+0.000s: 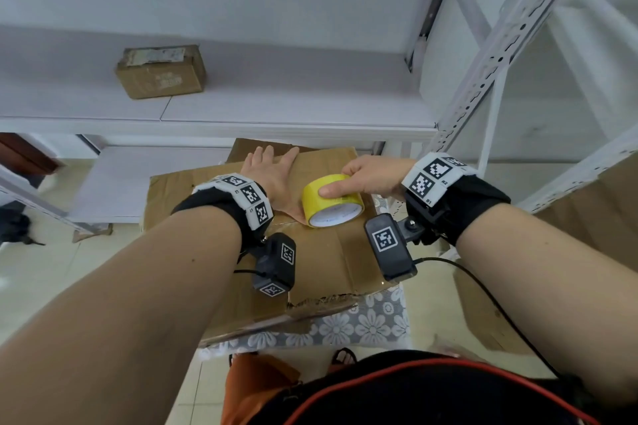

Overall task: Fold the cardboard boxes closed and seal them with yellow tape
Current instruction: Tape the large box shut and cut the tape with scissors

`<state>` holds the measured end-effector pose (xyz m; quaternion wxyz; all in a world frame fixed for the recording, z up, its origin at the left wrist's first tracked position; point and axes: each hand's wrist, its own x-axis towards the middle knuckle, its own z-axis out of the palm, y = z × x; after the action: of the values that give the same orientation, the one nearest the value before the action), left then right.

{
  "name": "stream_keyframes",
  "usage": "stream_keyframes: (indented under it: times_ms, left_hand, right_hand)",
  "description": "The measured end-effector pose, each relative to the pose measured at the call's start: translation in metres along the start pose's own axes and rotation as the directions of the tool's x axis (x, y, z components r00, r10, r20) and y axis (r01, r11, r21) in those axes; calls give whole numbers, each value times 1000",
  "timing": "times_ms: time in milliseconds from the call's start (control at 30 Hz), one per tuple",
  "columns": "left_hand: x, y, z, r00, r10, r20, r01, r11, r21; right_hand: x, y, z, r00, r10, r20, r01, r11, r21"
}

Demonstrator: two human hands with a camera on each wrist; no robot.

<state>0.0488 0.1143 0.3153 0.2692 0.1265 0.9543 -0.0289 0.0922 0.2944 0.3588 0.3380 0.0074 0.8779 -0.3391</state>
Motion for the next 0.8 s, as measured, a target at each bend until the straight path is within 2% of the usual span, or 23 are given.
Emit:
stream_keyframes:
  times_ms: [300,367,467,533,667,800]
  left_hand:
    - [3,-2,1,1000,-3,-1,3,1000,-15]
    - [2,-2,1,1000,-3,1,3,1000,-17]
    - [2,-7,3,1000,-9,-5,9,999,-32]
    - [2,-9,4,1000,-6,-10,6,999,-44]
    - [2,-7,3,1000,-9,0,9,999,-43]
    - [2,-5,2,1000,-10,5,10,999,-34]
  right_hand:
    - [-3,-2,1,1000,13,-27,-12,999,52]
    - [-3,-2,-2,1000,24,-19,-24,999,24]
    - [-2,-1,-13,995,36,-94,-39,999,-30]
    - [-3,2,-21,992,36,-119,-37,999,-7]
    - [-5,5,-23,991,3,-134,-7,1000,-25]
    - [-7,4,-24,993,23,-115,-34,995,-94]
